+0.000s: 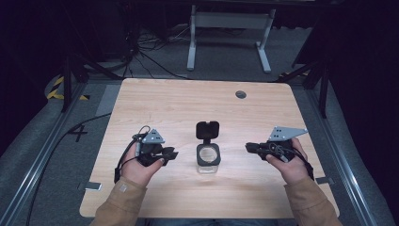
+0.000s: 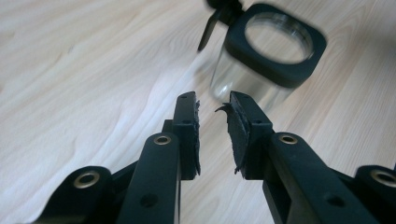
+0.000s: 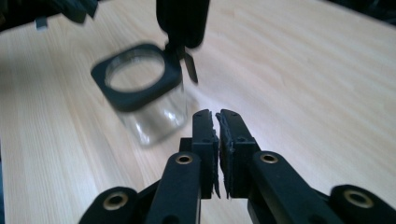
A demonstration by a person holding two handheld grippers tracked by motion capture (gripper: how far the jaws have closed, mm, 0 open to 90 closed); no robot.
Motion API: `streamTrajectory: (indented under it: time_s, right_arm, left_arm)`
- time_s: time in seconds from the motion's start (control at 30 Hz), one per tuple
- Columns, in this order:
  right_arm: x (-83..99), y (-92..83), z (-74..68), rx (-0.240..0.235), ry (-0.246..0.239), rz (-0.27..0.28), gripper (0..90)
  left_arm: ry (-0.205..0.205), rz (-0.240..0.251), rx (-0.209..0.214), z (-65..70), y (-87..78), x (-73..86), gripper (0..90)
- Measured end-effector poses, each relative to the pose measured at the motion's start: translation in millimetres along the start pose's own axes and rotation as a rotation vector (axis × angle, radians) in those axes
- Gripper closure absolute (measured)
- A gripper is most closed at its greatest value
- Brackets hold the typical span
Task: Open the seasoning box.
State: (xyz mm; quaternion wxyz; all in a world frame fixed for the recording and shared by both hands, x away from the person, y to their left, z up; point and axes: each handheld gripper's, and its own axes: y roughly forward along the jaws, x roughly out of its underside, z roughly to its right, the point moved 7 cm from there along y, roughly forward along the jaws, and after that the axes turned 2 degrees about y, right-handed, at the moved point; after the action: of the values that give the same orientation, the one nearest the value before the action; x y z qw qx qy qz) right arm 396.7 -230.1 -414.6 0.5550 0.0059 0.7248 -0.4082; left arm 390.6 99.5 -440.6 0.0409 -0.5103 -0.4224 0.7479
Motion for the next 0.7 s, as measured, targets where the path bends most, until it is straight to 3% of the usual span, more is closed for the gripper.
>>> streamTrajectory:
  time_s: [0.17, 0.23, 0.3, 0.6, 0.7]
  right_arm:
    - [18.3, -2.8, 10.5, 0.013, 0.03, -0.058, 82.3]
    - [32.1, -3.5, 20.6, 0.049, 0.042, -0.107, 79.1]
    - [41.5, -2.4, 25.2, 0.047, 0.061, -0.137, 77.8]
    - [69.7, 9.0, 48.0, 0.121, 0.087, -0.189, 63.5]
    - [80.4, 14.8, 56.2, 0.155, 0.1, -0.204, 54.3]
  left_arm:
    - [-0.033, -0.049, -0.019, -12.9, -2.8, 16.4, 71.4]
    - [-0.047, -0.072, -0.023, -18.4, -2.6, 23.1, 70.6]
    - [-0.054, -0.088, -0.022, -23.0, -1.5, 28.5, 69.0]
    - [-0.098, -0.194, -0.031, -45.3, 10.9, 54.9, 60.3]
    - [-0.103, -0.2, -0.05, -53.7, 14.5, 61.7, 57.3]
